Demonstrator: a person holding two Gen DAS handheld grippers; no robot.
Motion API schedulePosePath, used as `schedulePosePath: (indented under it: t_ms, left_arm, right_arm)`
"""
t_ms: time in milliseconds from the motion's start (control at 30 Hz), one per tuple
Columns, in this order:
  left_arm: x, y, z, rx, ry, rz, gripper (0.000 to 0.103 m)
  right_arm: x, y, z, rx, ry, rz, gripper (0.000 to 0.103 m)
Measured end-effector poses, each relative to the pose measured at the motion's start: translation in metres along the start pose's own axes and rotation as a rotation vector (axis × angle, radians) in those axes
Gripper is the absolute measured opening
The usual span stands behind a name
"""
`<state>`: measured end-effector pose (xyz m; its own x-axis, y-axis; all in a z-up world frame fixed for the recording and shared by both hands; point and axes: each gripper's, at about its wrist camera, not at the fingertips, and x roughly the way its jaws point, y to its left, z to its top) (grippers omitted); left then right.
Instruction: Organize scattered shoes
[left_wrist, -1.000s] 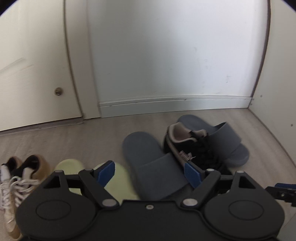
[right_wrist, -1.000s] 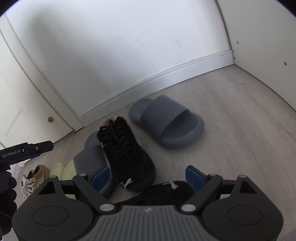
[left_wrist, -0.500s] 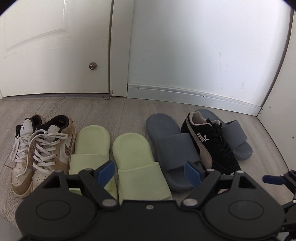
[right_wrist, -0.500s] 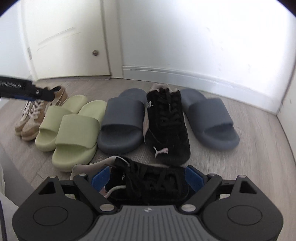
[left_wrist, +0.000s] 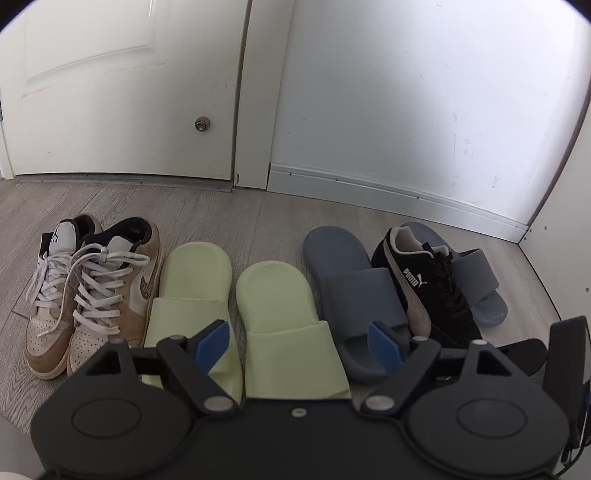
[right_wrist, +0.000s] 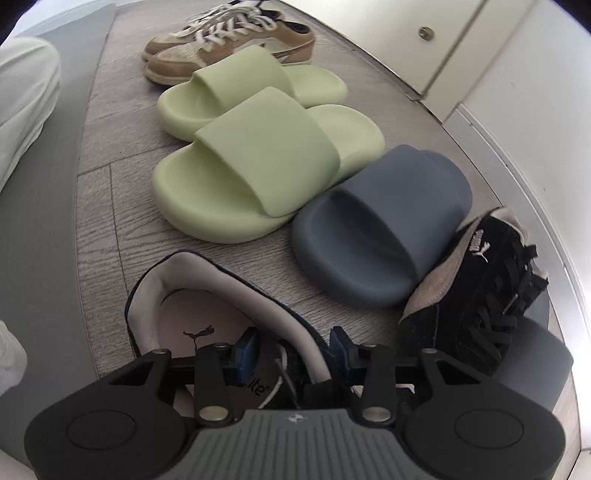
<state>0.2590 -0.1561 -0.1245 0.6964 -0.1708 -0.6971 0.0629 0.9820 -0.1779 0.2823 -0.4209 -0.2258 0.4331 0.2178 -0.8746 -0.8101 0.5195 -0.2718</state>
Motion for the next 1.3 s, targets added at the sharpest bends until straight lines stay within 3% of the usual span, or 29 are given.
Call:
schedulePosePath:
  t_ms: [133,267,467,633,700,867,967,1067,1100,1200,1300]
  left_arm:
    - [0.001,0.000,0.000,0.012,-0.004,0.010,0.083]
    - [0.004,-0.002,-0.002,0.022,0.009,0.008,0.083]
    - [0.008,-0.003,-0.005,0.015,0.044,-0.007,0.083]
    - [0.005,-0.001,-0.005,0.025,0.038,0.013,0.083]
    - [0.005,0.001,-0.004,0.017,0.041,0.014,0.083]
    - [0.012,0.005,-0.003,-0.013,0.064,0.019,0.083]
    - [0.015,0.004,-0.003,-0.020,0.068,0.015,0.083]
    - [0.019,0.004,-0.004,-0.029,0.081,0.004,0.083]
    - [0.020,0.003,-0.005,-0.029,0.086,0.003,0.083]
    - [0.020,-0.002,-0.008,0.001,0.091,0.017,0.083]
    - [0.014,-0.006,-0.009,0.045,0.069,0.037,0.083]
  right_arm:
    - [-0.023,0.004,-0.013,0.151,-0.070,-0.081,0.028]
    - [-0.068,-0.008,-0.031,0.421,-0.166,-0.177,0.025]
    - [-0.099,-0.103,-0.103,1.170,-0.204,-0.309,0.023]
    - [-0.077,-0.176,-0.184,1.652,-0.104,-0.458,0.022]
    - [-0.064,-0.194,-0.210,1.743,-0.085,-0.463,0.024]
    - [-0.052,-0.209,-0.203,1.658,-0.087,-0.407,0.034]
    - [-0.062,-0.197,-0.170,1.506,-0.072,-0.484,0.038]
    - [-0.076,-0.182,-0.134,1.331,-0.121,-0.537,0.041]
    - [-0.073,-0.179,-0.117,1.256,-0.132,-0.495,0.044]
    - [-0.046,-0.171,-0.052,0.985,-0.160,-0.262,0.043]
    - [-0.010,-0.179,-0.009,0.927,-0.205,-0.148,0.043]
